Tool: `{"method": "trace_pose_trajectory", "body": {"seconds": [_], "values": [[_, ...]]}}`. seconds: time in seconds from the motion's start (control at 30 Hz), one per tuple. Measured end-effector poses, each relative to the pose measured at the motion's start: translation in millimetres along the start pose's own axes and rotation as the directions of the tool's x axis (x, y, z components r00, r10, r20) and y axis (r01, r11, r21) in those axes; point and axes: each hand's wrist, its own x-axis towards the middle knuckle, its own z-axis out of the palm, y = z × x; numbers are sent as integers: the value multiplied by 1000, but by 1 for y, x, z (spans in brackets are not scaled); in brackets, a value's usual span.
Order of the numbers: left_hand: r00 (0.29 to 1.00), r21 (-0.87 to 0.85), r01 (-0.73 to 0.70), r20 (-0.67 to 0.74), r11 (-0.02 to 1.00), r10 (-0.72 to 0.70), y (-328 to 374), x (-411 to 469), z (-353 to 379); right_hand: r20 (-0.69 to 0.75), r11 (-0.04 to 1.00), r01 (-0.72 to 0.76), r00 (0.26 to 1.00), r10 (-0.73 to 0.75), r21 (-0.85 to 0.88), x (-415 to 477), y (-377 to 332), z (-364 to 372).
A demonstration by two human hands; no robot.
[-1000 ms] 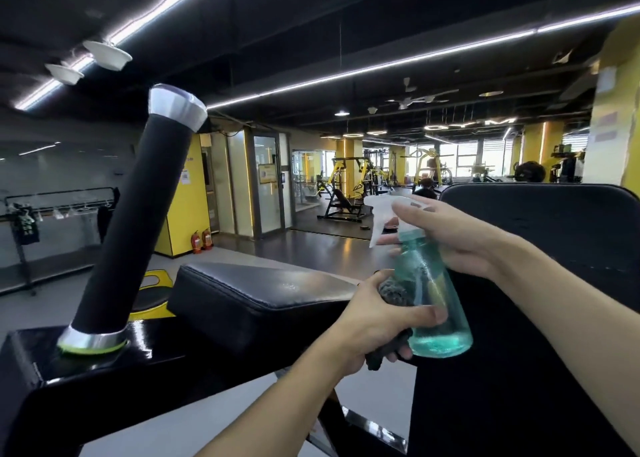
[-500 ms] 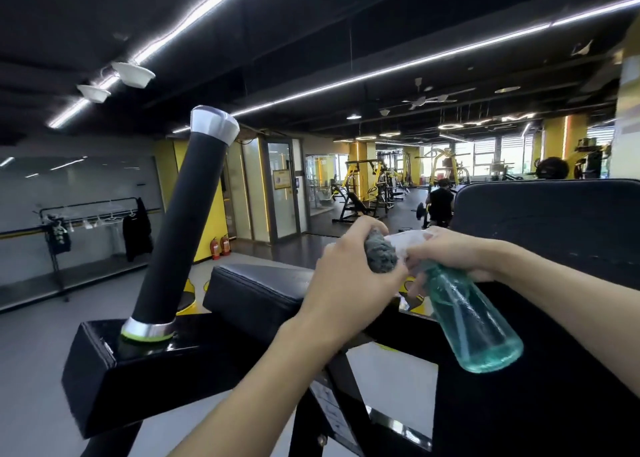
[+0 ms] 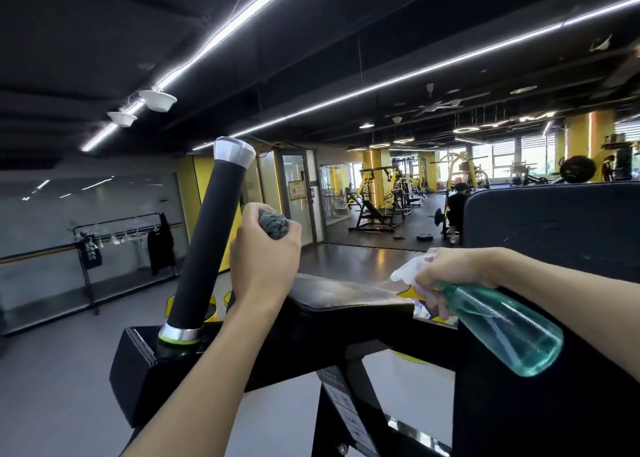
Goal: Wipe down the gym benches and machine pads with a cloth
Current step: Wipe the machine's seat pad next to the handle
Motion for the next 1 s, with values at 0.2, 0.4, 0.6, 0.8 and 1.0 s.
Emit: {"method": "trace_pose_trajectory", "body": {"seconds": [0.2,0.4,0.6,0.8,1.0], "values": [[995,-31,94,-26,995,-95,-4,-1,3,170,996,92,981,-92,4,-11,-28,-2],[995,-23,100,8,995,-100,-4,-1,5,140,987,157,979,-150,-40,-10,-45,20],[998,-116,-20,61,993,28,21,-15,2,47,993,117,992,-118,30,-10,-27,14],[840,-192,-183,480,964,255,58,-65,44,-279,939,174,956,-89,296,2,17,30],[591,78,39,802,996,-86,1,-117,110,-489,859,190,869,79,475,19,65,51]]}}
